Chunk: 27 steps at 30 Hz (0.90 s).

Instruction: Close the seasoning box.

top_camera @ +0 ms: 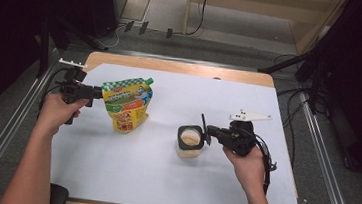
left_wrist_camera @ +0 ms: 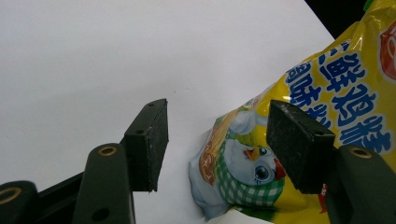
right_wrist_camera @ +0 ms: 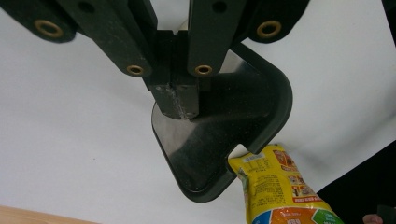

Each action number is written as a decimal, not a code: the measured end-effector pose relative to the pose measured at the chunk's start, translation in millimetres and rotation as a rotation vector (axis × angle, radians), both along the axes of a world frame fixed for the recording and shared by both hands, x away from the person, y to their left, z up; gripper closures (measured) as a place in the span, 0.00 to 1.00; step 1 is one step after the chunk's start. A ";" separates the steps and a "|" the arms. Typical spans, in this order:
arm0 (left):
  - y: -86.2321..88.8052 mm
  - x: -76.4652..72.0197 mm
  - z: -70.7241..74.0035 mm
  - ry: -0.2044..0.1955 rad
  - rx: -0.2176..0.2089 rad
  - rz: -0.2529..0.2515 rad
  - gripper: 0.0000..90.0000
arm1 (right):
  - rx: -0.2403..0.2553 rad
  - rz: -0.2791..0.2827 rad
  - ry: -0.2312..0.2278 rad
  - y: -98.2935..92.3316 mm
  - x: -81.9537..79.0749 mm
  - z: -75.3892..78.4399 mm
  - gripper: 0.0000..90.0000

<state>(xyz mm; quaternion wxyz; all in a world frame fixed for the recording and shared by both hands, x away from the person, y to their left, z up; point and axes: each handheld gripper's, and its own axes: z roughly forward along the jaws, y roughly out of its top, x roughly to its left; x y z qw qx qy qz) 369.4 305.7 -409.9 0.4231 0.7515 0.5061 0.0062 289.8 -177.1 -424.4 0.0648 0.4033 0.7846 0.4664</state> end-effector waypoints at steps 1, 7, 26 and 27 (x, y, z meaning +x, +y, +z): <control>0.1 0.1 -0.2 0.003 0.001 0.002 0.44 | 0.002 -0.001 -0.001 0.9 -0.4 0.1 1.00; 0.1 0.2 -0.4 0.003 0.000 0.002 0.44 | 0.003 0.008 -0.001 7.8 -0.4 -1.2 1.00; 0.5 0.4 -2.4 0.010 -0.005 0.007 0.43 | -0.043 0.077 0.010 35.3 -1.2 -15.1 1.00; 0.7 0.4 -3.0 0.012 -0.003 0.007 0.43 | -0.036 0.081 0.008 35.2 -0.8 -15.9 1.00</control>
